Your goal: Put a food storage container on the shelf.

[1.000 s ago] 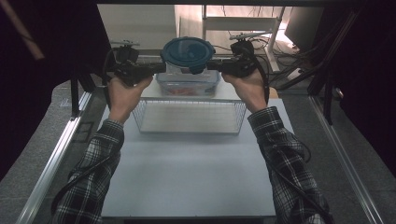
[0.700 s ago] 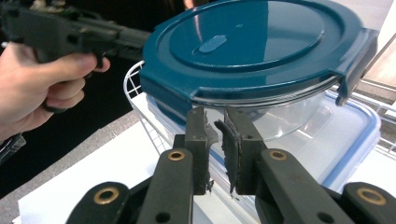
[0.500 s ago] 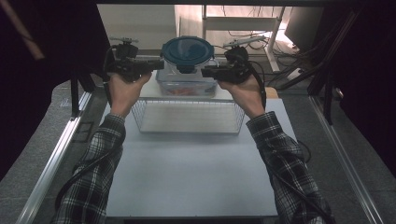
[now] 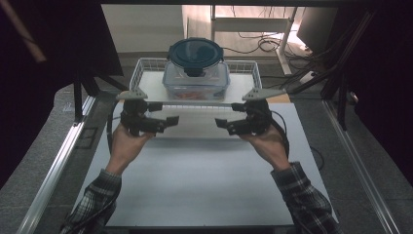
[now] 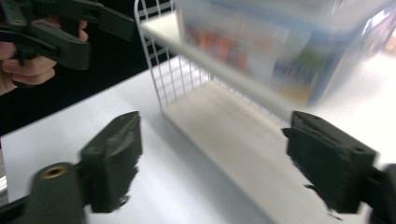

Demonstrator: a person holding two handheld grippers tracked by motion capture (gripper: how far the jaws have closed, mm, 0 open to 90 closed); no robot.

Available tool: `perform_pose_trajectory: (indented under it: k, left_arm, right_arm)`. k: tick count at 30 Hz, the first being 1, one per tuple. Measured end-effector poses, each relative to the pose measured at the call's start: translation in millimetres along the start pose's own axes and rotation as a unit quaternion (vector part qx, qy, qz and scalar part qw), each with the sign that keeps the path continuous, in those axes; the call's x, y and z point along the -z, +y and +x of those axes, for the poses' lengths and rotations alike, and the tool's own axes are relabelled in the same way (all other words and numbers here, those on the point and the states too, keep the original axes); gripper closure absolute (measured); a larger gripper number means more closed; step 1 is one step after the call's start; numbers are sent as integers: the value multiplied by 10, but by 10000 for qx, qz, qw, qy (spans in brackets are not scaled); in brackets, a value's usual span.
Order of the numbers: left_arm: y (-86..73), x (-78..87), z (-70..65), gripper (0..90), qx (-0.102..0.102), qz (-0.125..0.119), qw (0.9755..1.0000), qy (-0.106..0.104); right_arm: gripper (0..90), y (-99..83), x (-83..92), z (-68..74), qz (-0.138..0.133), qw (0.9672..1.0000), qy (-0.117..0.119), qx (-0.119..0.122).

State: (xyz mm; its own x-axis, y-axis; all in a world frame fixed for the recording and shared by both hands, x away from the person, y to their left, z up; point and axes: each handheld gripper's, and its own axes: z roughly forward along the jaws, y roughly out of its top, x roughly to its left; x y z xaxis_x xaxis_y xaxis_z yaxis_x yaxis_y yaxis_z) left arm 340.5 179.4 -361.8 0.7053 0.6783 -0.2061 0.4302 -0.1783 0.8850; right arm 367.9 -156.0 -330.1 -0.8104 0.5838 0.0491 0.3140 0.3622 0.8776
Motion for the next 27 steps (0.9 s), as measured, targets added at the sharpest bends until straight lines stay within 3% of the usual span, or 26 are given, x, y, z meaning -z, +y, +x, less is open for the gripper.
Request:
perform_pose_trajectory:
  k: [7, 12, 20, 27]
  left_arm:
    - [-621, 31, -158, 65, -24, 183, 9998, 63]
    - [-933, 13, -194, 51, -28, 335, 9993, 176]
    - [-1317, -7, -215, 44, 14, 450, 9985, 309]
    - [-1534, -8, -251, 35, 8, 620, 9972, 429]
  right_arm:
    - [61, -568, 43, 110, 183, 9997, -159, -1]
    - [42, -896, 70, 110, 229, 9995, -190, -140]
    - [41, -1232, 175, 112, 221, 9991, -259, -268]
    - [40, -1478, 247, 129, 311, 9984, -376, -286]
